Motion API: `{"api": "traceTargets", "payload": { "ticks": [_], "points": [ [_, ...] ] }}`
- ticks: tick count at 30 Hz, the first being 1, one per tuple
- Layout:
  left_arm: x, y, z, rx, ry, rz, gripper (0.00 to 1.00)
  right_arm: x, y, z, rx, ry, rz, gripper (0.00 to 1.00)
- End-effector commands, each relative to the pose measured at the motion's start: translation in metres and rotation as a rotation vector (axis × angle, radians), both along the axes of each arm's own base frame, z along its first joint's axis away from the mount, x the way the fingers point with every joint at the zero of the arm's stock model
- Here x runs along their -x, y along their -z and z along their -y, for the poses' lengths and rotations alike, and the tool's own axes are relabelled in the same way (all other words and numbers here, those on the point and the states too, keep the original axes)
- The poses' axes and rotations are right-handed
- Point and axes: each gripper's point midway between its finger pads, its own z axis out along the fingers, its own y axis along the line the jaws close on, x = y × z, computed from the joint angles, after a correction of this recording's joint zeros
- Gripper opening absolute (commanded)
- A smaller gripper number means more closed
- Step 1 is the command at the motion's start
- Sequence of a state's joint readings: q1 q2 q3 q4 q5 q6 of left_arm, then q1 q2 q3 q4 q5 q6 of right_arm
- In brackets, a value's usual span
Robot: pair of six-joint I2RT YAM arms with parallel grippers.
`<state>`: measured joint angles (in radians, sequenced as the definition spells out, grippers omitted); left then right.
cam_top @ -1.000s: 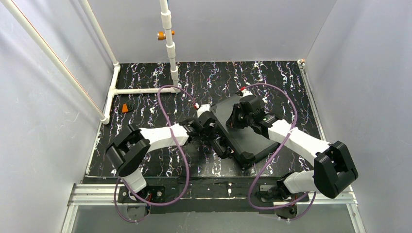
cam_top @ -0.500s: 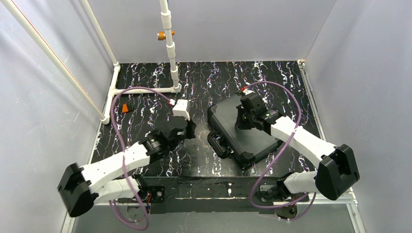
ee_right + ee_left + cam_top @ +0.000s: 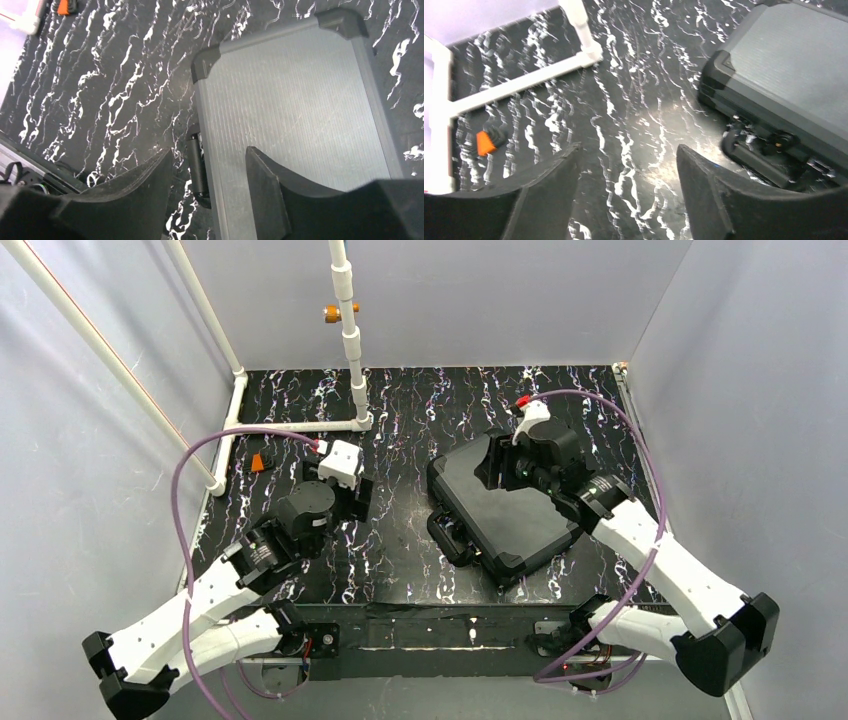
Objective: Pack up texas hold em set
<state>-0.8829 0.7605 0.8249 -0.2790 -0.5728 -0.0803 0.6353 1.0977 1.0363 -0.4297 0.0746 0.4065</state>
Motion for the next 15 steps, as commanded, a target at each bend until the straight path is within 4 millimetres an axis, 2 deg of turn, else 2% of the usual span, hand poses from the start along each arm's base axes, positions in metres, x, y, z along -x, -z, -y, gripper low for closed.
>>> {"api": "traceTargets", "payload": {
  "ticks": [1,2,6,11,15],
  "points": [
    [-0.007,-0.016,-0.031,-0.251,-0.041,0.078,0.76,-0.005,-0.059,-0.005,-0.086,-0.04,0.186,0.74],
    [-0.009,-0.017,-0.035,-0.277,-0.055,0.097,0.83,-0.004,-0.064,-0.004,-0.097,-0.04,0.206,0.8],
    [-0.013,-0.013,-0.036,-0.275,-0.057,0.148,0.95,-0.001,-0.075,0.0,-0.123,-0.038,0.254,0.98],
    [-0.012,0.002,-0.035,-0.234,-0.053,0.145,0.98,0.001,-0.081,0.004,-0.149,-0.022,0.293,0.98],
    [-0.011,0.004,-0.039,-0.234,-0.068,0.153,0.98,-0.001,-0.09,0.007,-0.211,0.014,0.346,0.98]
  ]
}}
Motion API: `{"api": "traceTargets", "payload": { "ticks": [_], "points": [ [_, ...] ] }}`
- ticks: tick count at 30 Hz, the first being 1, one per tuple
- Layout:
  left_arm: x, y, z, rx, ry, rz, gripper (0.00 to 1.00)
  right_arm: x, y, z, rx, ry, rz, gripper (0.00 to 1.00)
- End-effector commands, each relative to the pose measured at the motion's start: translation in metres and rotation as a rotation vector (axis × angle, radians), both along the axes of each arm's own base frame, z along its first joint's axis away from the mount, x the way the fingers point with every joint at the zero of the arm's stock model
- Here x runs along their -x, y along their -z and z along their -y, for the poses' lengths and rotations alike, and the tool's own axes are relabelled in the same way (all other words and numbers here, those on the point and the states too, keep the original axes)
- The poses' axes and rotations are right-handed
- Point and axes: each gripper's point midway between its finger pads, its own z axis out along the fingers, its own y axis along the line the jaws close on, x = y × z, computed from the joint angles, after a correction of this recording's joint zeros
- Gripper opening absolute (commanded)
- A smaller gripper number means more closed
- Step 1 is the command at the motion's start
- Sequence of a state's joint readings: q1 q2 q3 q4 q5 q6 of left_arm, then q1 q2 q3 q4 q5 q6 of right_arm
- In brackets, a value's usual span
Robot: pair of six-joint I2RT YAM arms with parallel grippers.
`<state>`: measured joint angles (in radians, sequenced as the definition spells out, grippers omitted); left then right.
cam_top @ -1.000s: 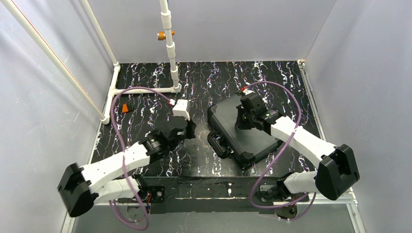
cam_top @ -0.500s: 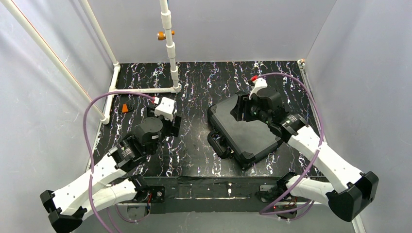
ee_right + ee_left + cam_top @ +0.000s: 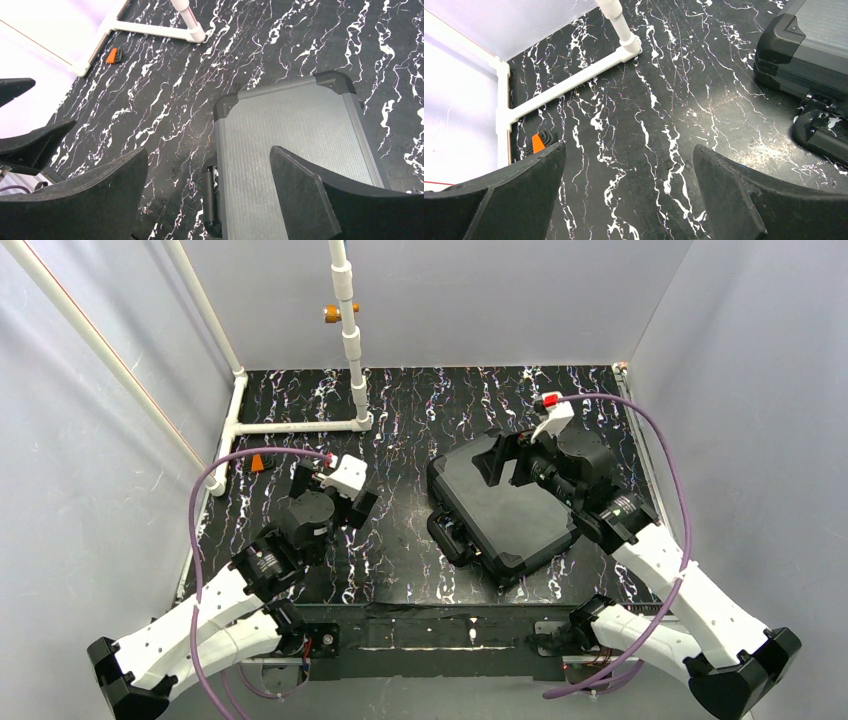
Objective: Pack up texas hold em set
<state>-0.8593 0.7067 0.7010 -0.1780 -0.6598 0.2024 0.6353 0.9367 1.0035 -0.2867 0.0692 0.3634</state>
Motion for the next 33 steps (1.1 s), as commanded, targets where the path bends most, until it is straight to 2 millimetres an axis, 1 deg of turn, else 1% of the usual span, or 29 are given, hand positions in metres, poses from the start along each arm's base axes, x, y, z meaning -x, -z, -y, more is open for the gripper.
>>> {"api": "traceTargets", "payload": {
  "ticks": [1,3,8,15,24,29,33],
  "points": [
    [-0.002,-0.013,-0.008,0.029,-0.03,0.061,0.98,-0.007,-0.024,0.001,-0.097,0.031,0.113,0.98],
    [-0.001,-0.013,-0.008,0.025,-0.024,0.067,0.98,-0.008,-0.024,0.001,-0.109,0.036,0.126,0.99],
    [-0.001,-0.01,-0.009,0.01,-0.018,0.066,0.98,-0.011,-0.015,-0.001,-0.111,0.04,0.121,0.98],
    [-0.001,-0.008,-0.007,0.0,-0.007,0.062,0.98,-0.011,-0.017,-0.001,-0.126,0.042,0.132,0.98],
    [0.0,-0.006,-0.006,-0.005,0.002,0.056,0.98,-0.011,-0.007,-0.002,-0.132,0.041,0.12,0.98],
    [0.0,-0.006,-0.004,-0.002,0.01,0.055,0.98,-0.014,-0.01,-0.004,-0.166,0.055,0.128,0.99],
    [-0.002,-0.006,-0.002,-0.008,0.014,0.051,0.98,-0.021,-0.01,-0.003,-0.163,0.089,0.096,0.98]
  ]
}}
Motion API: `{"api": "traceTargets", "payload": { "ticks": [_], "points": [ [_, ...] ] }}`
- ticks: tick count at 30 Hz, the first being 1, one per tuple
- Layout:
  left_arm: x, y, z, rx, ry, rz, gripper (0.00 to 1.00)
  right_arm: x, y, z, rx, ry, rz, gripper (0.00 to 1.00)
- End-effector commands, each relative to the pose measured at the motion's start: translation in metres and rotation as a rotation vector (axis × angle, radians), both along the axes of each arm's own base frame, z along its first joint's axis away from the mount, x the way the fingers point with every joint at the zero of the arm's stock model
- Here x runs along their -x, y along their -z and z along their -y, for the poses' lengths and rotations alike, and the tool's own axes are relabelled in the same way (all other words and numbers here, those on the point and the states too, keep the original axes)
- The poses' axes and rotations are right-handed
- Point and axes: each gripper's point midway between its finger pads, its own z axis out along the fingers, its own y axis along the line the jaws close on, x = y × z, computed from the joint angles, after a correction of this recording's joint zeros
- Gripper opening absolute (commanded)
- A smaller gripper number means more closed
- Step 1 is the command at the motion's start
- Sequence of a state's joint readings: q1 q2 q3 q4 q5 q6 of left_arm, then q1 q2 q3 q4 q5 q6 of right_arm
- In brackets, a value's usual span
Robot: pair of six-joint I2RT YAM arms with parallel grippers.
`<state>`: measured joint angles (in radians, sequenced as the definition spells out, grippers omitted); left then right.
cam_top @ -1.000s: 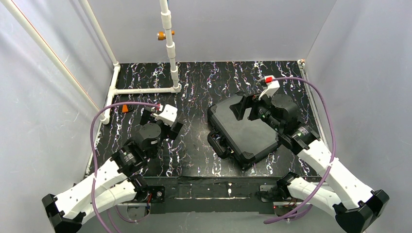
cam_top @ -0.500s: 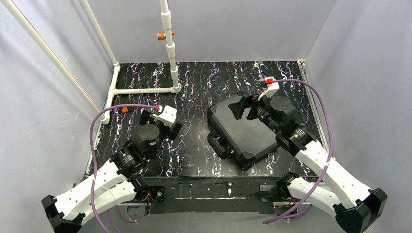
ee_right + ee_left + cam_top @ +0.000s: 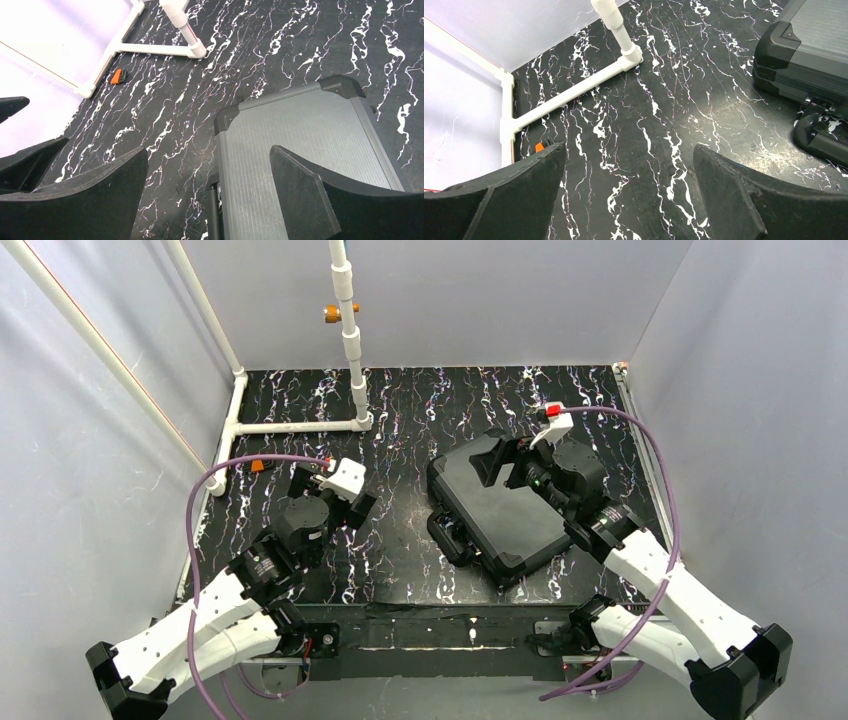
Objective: Pack up texas hold em set
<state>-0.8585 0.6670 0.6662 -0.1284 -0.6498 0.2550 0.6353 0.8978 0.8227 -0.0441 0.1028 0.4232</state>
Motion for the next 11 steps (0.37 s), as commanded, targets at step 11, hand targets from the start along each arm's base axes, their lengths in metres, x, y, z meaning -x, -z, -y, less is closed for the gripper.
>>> {"api": "traceTargets", "payload": {
  "ticks": [11],
  "points": [
    [0.0,-0.0039,-0.0039,0.011,-0.012,0.014,0.98,-0.0172,-0.025,-0.0038,-0.064,0.055,0.024,0.98]
  ]
}}
